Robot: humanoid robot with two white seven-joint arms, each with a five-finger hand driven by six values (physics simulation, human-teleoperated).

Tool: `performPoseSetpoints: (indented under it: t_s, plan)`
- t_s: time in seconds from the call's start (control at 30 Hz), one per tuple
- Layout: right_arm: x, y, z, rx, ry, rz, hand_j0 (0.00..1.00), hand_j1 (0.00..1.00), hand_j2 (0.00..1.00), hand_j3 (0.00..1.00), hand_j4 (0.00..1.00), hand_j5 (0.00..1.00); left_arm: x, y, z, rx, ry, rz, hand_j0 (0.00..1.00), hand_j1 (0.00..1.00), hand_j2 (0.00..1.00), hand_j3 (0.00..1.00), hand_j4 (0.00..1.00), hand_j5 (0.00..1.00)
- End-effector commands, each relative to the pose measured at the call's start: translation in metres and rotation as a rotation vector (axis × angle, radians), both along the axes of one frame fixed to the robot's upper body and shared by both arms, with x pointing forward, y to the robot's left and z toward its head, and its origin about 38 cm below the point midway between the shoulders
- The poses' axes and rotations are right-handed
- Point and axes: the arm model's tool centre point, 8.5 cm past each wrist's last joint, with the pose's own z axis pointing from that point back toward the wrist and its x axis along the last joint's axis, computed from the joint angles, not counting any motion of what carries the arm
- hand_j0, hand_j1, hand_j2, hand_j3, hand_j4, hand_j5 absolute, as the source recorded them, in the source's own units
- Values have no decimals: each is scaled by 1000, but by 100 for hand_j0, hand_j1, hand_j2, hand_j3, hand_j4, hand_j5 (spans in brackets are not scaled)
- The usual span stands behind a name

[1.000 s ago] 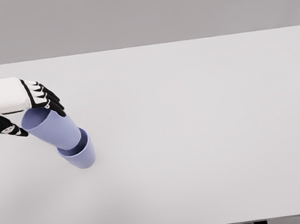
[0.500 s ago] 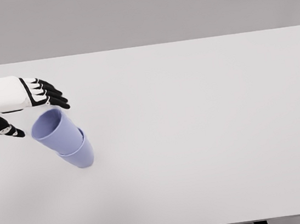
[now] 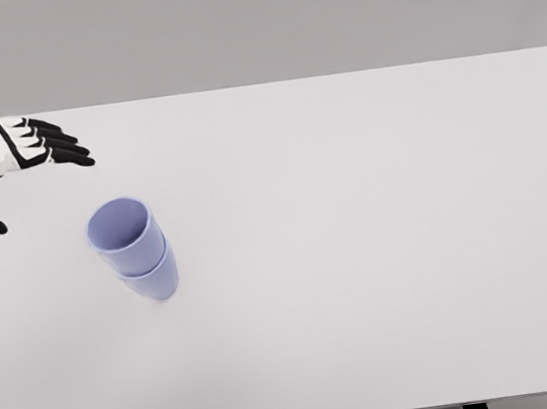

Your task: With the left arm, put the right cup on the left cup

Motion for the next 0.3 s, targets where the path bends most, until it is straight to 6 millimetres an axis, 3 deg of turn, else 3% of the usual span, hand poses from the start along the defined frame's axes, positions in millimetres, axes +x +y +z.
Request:
performPoseSetpoints:
  t_s: [0.0, 0.17, 0.27]
  plan:
    - [0, 0, 0, 0, 0, -1, 100, 100, 100, 100, 100, 100, 1, 1, 3, -11, -5, 7, 100, 100, 100, 100, 100, 100]
    - [0, 0, 0, 0, 0, -1, 100, 100, 100, 100, 100, 100, 8, -19, -1, -50, -6, -45, 100, 100, 100, 100, 100, 100]
    - [0, 0, 0, 0, 0, -1, 100, 100, 100, 100, 100, 100, 9, -22, 7, -65, -32, -54, 100, 100, 100, 100, 100, 100]
